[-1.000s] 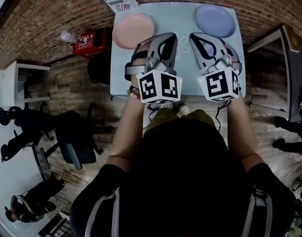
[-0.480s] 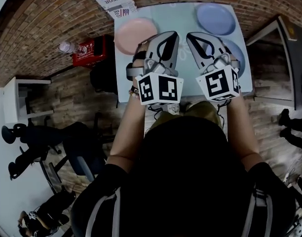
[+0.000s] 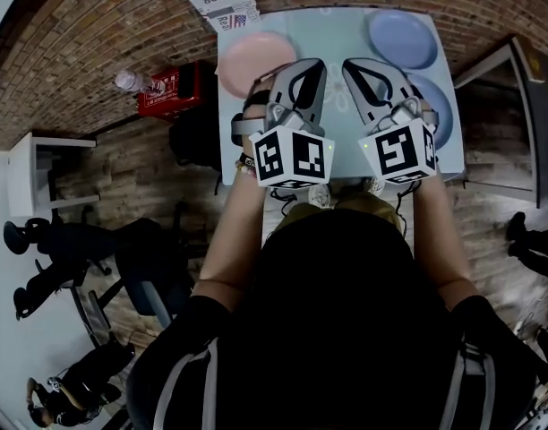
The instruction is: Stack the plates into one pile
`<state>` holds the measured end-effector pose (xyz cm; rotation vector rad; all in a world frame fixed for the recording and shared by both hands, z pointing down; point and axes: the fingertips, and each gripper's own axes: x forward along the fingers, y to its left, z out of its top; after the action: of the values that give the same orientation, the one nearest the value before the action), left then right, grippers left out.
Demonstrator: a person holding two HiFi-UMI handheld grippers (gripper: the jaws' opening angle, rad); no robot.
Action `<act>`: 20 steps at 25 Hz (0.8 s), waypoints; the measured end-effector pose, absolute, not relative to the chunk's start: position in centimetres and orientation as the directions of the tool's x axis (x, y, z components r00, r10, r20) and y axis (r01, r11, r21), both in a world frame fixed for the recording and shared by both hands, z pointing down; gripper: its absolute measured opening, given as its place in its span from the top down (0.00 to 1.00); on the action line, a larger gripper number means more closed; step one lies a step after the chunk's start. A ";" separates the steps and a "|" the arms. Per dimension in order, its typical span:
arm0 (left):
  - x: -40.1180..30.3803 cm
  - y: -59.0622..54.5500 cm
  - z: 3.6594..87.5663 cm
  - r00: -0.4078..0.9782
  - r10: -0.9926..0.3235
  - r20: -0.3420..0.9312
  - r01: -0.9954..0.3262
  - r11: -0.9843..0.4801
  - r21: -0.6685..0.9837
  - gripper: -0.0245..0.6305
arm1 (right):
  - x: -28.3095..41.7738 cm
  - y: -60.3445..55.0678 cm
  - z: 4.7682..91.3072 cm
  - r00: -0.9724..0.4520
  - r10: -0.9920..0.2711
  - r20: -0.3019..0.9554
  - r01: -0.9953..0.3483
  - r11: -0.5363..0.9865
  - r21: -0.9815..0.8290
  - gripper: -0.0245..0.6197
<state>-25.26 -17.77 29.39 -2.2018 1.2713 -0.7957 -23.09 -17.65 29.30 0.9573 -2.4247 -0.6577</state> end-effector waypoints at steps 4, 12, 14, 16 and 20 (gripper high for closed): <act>-25.6 -18.0 29.7 0.390 -0.885 0.256 -0.608 -0.456 -0.650 0.93 | -23.6 -17.9 29.5 -0.668 -0.709 0.227 -0.503 0.654 0.565 0.91; -28.7 -19.6 33.5 0.321 -0.888 0.330 -0.666 -0.460 -0.588 0.93 | -24.7 -18.3 30.7 -0.684 -0.685 0.252 -0.501 0.692 0.520 0.91; -30.2 -20.1 35.8 0.298 -0.880 0.371 -0.675 -0.469 -0.570 0.93 | -25.0 -18.3 30.9 -0.687 -0.679 0.258 -0.494 0.697 0.520 0.91; -31.6 -20.5 38.3 0.277 -0.866 0.416 -0.675 -0.484 -0.557 0.93 | -25.1 -18.4 31.2 -0.689 -0.676 0.263 -0.491 0.702 0.516 0.91; -34.0 -21.1 43.3 0.235 -0.826 0.513 -0.657 -0.524 -0.542 0.92 | -25.3 -18.7 32.0 -0.686 -0.668 0.288 -0.480 0.713 0.511 0.91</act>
<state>-34.02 -21.06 43.26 -2.2927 1.4021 -1.1624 -25.30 -18.68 31.99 0.8801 -2.4603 -0.5542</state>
